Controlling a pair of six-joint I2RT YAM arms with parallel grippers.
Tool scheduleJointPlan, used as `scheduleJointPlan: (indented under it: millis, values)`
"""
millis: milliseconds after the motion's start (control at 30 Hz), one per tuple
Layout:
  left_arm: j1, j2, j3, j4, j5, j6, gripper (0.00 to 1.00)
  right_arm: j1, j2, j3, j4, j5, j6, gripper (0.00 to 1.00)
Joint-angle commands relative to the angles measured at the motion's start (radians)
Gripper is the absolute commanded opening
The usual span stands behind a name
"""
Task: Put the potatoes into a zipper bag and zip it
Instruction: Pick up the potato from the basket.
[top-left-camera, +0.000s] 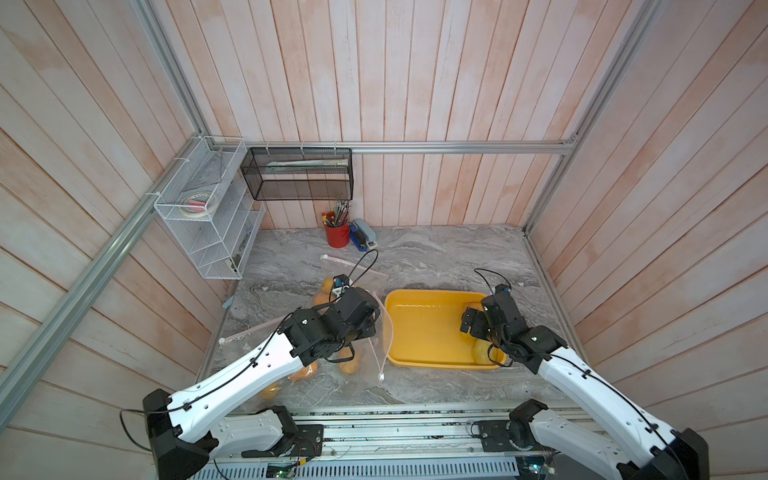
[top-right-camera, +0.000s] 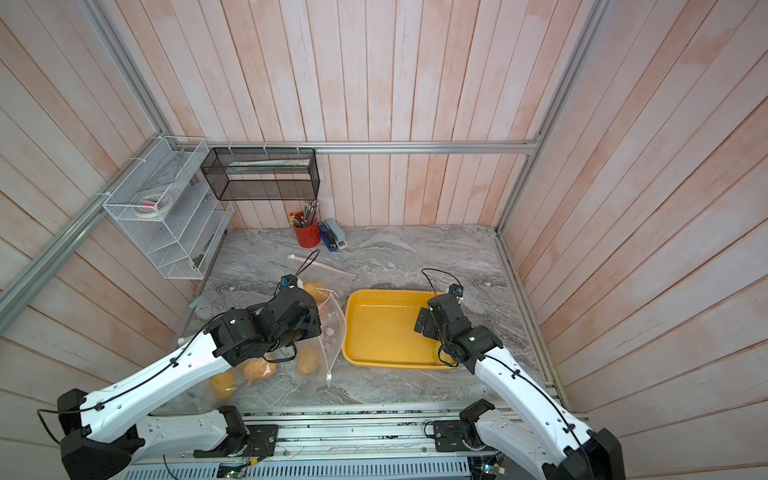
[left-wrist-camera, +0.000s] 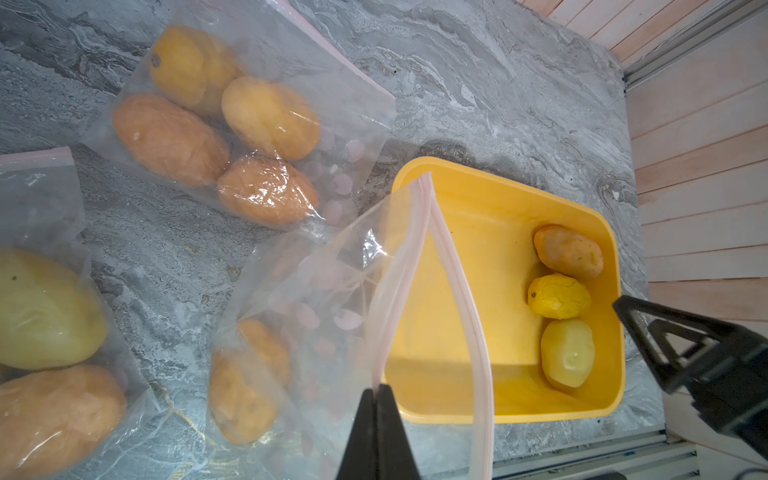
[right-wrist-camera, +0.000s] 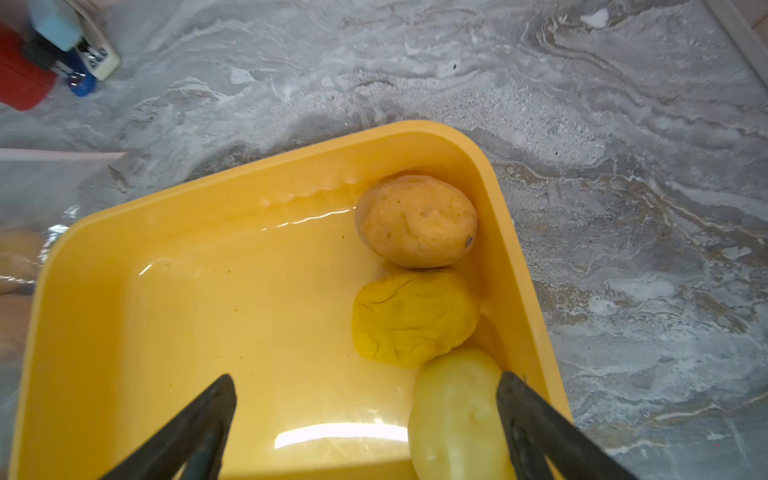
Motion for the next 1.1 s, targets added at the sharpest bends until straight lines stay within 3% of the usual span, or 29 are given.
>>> scheduleJointPlan:
  millis: [0,200,667,900,1067]
  values:
    - [0.004,0.006,-0.018,0.021,0.015,0.006,0.00,-0.055,0.053,-0.043,0.116,-0.095,-0.046,0.98]
    - [0.005,0.016,-0.020,0.036,0.019,0.007,0.00,-0.108,0.090,-0.090,0.171,-0.070,-0.048,0.98]
    - [0.004,0.036,-0.012,0.039,0.027,0.009,0.00,-0.144,0.302,-0.081,0.247,-0.190,-0.127,0.98]
    - [0.005,0.032,-0.013,0.039,0.029,0.010,0.00,-0.145,0.315,-0.089,0.277,-0.231,-0.127,0.77]
    - [0.005,0.031,-0.012,0.041,0.029,0.010,0.00,-0.146,0.299,-0.086,0.271,-0.244,-0.129,0.71]
